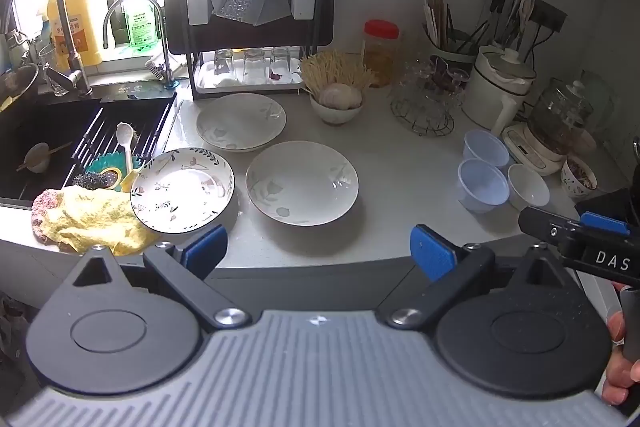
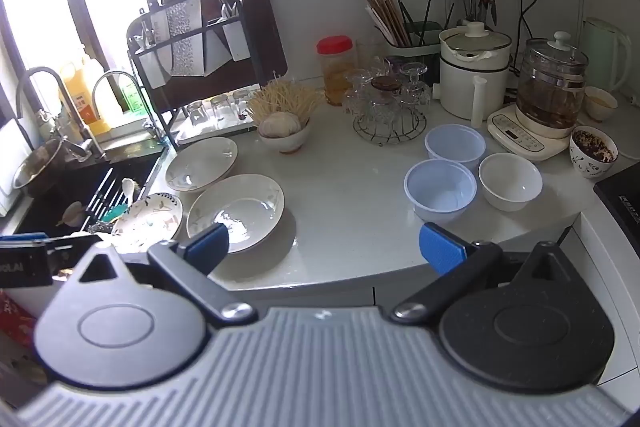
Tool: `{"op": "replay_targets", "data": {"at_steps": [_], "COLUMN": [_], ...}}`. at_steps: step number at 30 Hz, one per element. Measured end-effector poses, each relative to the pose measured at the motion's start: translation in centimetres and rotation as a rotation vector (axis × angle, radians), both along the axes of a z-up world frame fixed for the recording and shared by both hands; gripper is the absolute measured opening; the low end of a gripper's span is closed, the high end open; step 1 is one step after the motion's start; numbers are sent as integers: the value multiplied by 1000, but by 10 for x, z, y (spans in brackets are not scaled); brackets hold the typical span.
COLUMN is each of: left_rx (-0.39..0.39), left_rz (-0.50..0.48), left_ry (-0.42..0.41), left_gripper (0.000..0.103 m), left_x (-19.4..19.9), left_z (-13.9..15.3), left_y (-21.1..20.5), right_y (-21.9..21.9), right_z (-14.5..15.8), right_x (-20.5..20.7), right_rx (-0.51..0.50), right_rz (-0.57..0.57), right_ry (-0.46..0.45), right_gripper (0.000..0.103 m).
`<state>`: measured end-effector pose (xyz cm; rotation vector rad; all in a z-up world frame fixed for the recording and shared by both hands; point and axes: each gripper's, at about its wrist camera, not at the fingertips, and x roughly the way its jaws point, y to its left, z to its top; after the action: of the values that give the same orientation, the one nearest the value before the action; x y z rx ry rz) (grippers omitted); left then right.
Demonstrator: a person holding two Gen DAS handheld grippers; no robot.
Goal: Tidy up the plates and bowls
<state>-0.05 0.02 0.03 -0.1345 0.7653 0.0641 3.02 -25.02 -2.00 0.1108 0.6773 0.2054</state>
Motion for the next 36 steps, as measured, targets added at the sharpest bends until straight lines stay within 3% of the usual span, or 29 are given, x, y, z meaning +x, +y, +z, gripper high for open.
{"op": "replay_targets", "data": {"at_steps": [14, 36], "left_rx": [14, 3], "left_rz": [-4, 12], "left_ry": [11, 32], "left_gripper": [100, 100], "left_x": [8, 20], "left_z": [1, -7], "left_y": [-5, -3], "right_y": [-6, -3], "right_z": [6, 0], "right_x": [-2, 20], "right_rx": [15, -6], "right_rz": [11, 16], "right_ry": [-32, 24], "right_gripper": [103, 103]}}
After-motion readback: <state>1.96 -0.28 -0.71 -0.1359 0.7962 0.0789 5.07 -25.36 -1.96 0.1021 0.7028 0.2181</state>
